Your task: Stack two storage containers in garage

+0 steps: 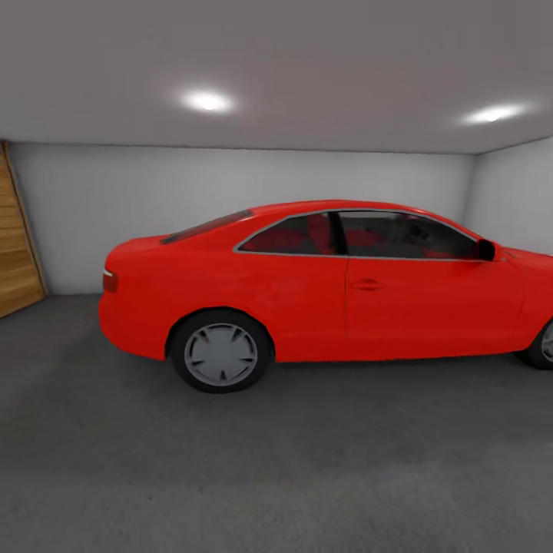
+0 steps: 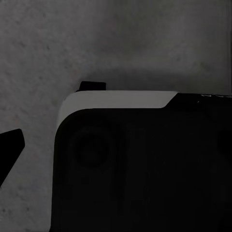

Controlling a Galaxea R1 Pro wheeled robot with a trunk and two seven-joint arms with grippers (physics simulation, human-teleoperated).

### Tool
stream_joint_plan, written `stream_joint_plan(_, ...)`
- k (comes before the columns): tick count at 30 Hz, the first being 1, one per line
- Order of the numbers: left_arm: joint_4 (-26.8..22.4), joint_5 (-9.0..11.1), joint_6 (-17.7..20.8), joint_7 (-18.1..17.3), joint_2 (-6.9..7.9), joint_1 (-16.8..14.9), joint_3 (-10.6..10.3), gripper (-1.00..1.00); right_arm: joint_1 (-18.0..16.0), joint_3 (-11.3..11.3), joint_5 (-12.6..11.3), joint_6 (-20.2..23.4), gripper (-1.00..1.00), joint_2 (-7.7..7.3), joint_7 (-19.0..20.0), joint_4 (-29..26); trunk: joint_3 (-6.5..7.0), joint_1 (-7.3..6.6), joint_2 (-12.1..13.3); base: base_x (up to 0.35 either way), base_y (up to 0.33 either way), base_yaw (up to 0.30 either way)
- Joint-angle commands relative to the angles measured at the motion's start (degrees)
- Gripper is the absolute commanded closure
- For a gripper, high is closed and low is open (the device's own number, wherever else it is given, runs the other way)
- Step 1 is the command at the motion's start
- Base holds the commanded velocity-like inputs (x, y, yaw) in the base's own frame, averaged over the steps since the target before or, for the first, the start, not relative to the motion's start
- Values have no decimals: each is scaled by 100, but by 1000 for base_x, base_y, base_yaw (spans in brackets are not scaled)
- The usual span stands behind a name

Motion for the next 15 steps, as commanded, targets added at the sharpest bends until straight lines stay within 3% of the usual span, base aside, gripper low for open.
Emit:
stream_joint_plan(1, -2, 42, -13, -1, -1, 1, -1, -100, -2, -1, 2, -22, -100, 0, -1, 4, -5, 0, -3, 0, 0, -287)
stream_joint_plan(15, -2, 42, -13, -1, 1, 1, -1, -100, -2, -1, 2, -22, -100, 0, -1, 4, -5, 0, -3, 0, 0, -287)
